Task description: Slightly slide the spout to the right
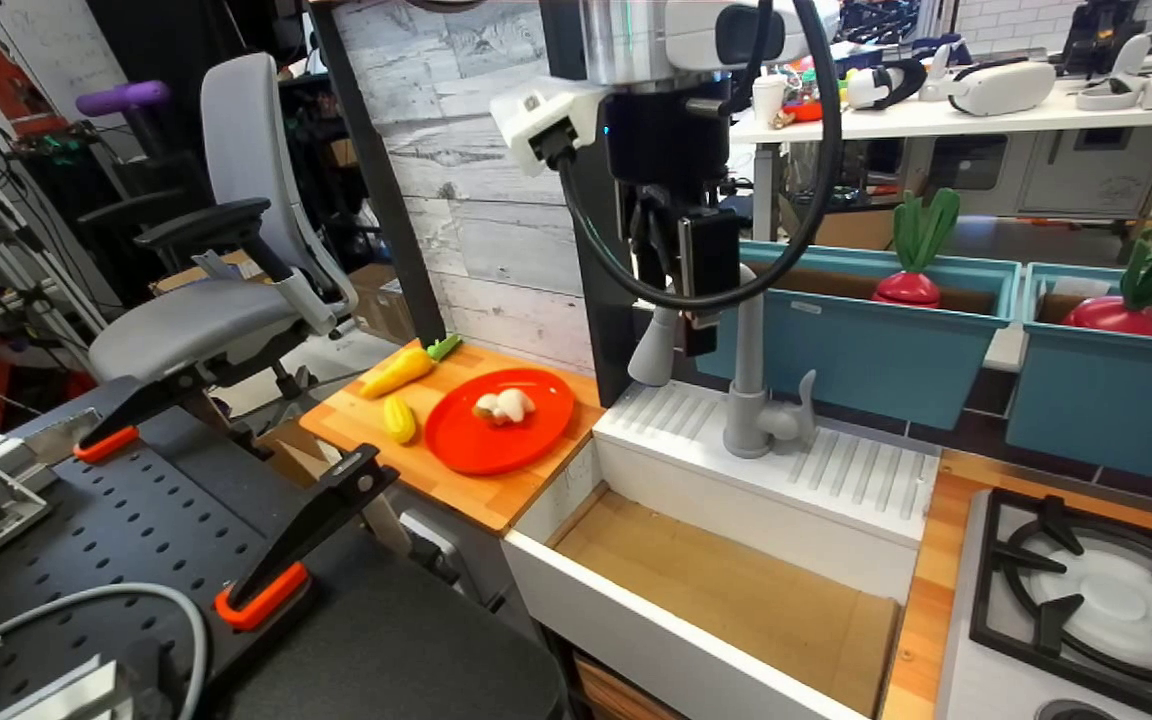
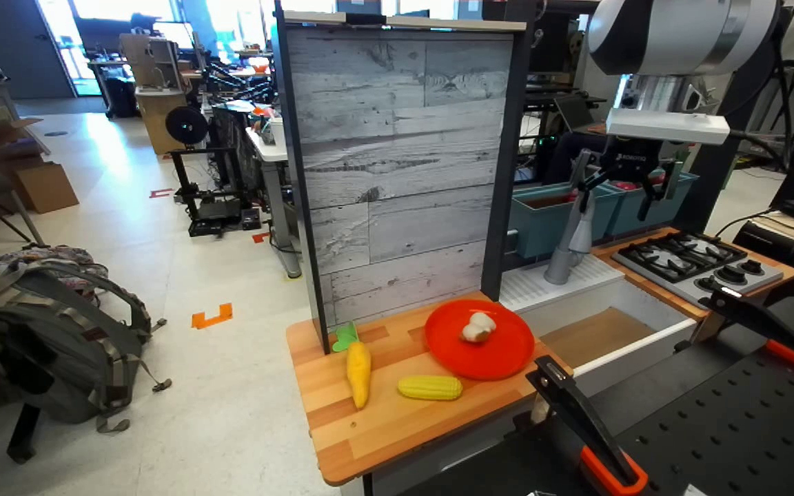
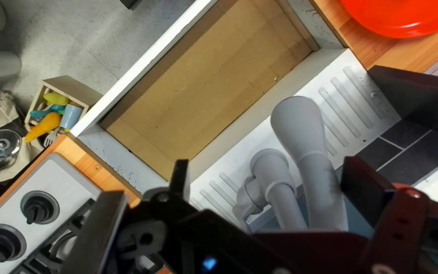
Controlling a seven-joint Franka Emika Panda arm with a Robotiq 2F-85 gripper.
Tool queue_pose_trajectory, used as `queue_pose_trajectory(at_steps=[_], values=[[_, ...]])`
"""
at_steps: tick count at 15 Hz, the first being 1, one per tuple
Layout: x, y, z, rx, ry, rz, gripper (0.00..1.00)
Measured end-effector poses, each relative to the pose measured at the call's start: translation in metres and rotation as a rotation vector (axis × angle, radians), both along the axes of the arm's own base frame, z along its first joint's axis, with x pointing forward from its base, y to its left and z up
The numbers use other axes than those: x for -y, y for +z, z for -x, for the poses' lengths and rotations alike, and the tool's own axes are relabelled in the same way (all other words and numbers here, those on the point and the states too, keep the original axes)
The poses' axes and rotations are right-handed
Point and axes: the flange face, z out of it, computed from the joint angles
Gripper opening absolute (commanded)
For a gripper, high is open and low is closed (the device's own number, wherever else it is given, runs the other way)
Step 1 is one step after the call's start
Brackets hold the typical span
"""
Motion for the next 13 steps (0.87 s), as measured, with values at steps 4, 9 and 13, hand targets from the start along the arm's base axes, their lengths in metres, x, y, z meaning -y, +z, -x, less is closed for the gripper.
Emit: queue_pose_trajectory(at_steps=[4,9,13], values=[[-0.002,0.019,0.006,0.024,0.038,0.01,1.0],[-0.021,0.041,0.011,0.031,0.129,0.019,1.0],[-0.047,0.057,0.021,0.022,0.23,0.034,1.0]])
